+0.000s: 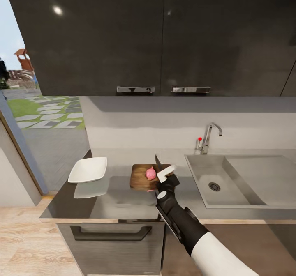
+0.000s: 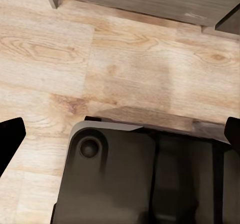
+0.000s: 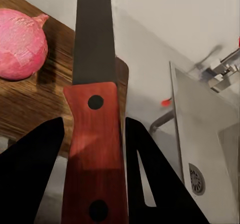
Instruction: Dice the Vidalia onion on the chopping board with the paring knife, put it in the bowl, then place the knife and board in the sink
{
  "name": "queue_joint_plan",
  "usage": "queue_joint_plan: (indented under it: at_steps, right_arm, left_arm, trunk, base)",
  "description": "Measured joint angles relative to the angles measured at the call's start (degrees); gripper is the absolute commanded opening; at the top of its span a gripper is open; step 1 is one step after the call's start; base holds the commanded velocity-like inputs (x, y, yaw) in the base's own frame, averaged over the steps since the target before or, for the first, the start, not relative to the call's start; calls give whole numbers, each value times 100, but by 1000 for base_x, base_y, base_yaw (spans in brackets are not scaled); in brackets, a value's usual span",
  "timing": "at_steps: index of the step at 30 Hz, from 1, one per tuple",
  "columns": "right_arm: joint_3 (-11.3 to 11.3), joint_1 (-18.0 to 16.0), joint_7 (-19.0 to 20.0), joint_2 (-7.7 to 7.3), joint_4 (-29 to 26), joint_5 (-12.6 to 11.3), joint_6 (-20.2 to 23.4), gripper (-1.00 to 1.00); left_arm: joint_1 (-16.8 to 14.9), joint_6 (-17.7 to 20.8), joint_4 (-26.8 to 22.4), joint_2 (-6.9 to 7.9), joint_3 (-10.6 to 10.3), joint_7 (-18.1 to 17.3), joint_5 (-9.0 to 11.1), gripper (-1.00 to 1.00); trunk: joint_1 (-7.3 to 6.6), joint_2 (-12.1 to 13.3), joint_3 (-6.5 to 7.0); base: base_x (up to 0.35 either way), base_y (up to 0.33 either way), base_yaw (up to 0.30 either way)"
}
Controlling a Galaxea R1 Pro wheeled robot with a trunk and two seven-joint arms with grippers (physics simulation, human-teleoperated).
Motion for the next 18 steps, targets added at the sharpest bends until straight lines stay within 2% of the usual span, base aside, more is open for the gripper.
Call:
queue_joint_plan:
  at_steps: [5,18]
  right_arm:
    - [211,-1,5,-18,6,1,80,-100]
    - [260,0,13,-23,57,-2,102,-100]
  left_arm:
    - [0,0,0,0,0,0,0,100]
    - [0,0,57,0,0,0,0,100]
  trunk:
    - [0,0,0]
    - [0,0,0]
  base:
    - [0,0,0]
    - [0,0,0]
